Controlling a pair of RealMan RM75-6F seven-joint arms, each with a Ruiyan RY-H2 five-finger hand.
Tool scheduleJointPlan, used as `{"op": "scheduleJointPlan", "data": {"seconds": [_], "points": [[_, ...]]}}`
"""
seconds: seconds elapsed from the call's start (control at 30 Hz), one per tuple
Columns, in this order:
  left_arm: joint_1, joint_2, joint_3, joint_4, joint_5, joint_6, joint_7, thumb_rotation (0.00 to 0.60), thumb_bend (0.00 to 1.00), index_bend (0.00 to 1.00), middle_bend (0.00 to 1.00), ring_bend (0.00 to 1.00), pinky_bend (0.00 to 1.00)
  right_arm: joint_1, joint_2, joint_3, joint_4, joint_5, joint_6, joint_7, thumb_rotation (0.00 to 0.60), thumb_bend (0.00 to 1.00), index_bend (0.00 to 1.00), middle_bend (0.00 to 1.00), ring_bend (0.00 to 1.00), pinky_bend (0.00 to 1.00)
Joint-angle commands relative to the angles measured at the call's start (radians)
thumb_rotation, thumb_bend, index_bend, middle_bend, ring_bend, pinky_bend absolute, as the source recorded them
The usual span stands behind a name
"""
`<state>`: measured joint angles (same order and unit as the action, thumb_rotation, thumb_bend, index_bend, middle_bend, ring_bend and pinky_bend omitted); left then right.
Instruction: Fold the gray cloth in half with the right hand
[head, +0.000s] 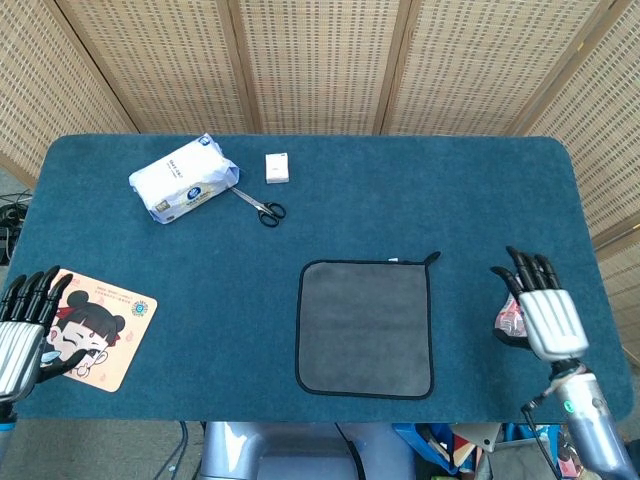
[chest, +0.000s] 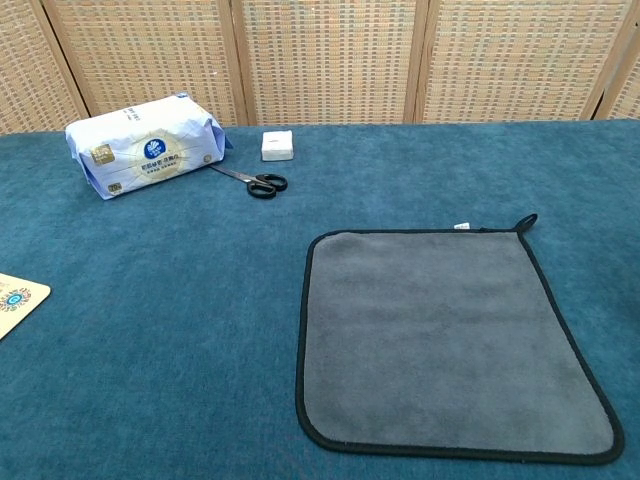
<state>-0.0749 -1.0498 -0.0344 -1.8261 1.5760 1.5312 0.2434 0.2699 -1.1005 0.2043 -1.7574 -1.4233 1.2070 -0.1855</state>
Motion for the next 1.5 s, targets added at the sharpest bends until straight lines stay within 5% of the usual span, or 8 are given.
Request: {"op": "scheduleJointPlan", "data": {"seconds": [0.03, 0.27, 0.57, 0.83, 1.5], "points": [[-0.016, -0.021, -0.017, 0.014, -0.039, -0.028, 0.023, 0.6, 0.1, 0.0, 0.0, 0.0, 0.0, 0.21, -0.099, 0.098, 0.151, 0.132, -0.216, 0.0, 0.6, 0.09, 0.33, 0.0, 0.0, 0.0], [-0.046, -0.037, -0.042, 0.025, -0.121, -0.087, 0.044, 0.6, 0.1, 0.0, 0.0, 0.0, 0.0, 0.394, -0.254, 0.151, 0.322, 0.297, -0.355, -0.115, 0.6, 0.27, 0.39, 0.0, 0.0, 0.0], [-0.062, -0.041, -0.055, 0.035, -0.163, -0.107, 0.049, 0.6, 0.1, 0.0, 0.0, 0.0, 0.0, 0.548, -0.417, 0.148, 0.467, 0.518, -0.435, -0.255, 0.6, 0.31, 0.39, 0.0, 0.0, 0.0], [-0.065, -0.035, -0.057, 0.037, -0.18, -0.111, 0.036, 0.6, 0.1, 0.0, 0.0, 0.0, 0.0, 0.602, -0.501, 0.113, 0.546, 0.667, -0.458, -0.309, 0.6, 0.36, 0.41, 0.0, 0.0, 0.0], [-0.074, -0.035, -0.056, 0.049, -0.19, -0.114, 0.015, 0.6, 0.1, 0.0, 0.0, 0.0, 0.0, 0.675, -0.612, 0.05, 0.697, 0.808, -0.473, -0.394, 0.6, 0.39, 0.43, 0.0, 0.0, 0.0]]}}
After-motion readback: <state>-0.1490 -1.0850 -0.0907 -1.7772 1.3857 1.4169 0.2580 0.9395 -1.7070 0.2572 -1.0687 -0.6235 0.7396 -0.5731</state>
